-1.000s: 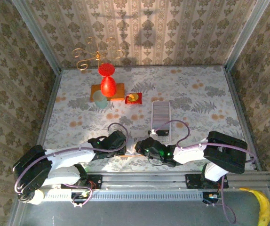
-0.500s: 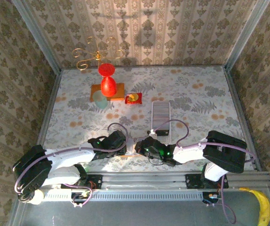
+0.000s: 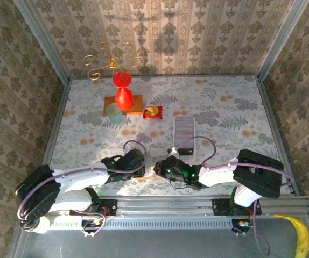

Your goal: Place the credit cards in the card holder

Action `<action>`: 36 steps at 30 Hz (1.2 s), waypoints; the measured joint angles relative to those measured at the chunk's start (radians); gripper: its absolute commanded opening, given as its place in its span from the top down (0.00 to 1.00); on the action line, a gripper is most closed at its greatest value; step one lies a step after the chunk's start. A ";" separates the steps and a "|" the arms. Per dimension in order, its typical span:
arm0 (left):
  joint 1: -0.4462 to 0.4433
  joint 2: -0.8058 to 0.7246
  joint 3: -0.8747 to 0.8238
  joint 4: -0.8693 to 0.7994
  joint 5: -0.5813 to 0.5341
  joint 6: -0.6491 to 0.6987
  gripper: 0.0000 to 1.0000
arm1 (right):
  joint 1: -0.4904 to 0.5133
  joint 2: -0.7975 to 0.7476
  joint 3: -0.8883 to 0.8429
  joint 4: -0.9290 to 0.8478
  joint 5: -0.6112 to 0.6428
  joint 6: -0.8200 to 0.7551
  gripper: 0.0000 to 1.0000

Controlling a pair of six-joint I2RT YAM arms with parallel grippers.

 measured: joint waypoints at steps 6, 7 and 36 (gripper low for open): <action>0.000 0.001 0.000 0.000 0.000 -0.001 0.69 | 0.000 0.001 -0.020 0.050 -0.009 -0.012 1.00; 0.000 0.001 0.000 0.000 0.000 -0.002 0.69 | 0.000 0.003 -0.024 0.061 -0.010 -0.012 1.00; 0.000 0.010 0.000 0.008 -0.006 -0.044 0.65 | -0.002 -0.017 0.061 -0.220 -0.050 -0.108 0.66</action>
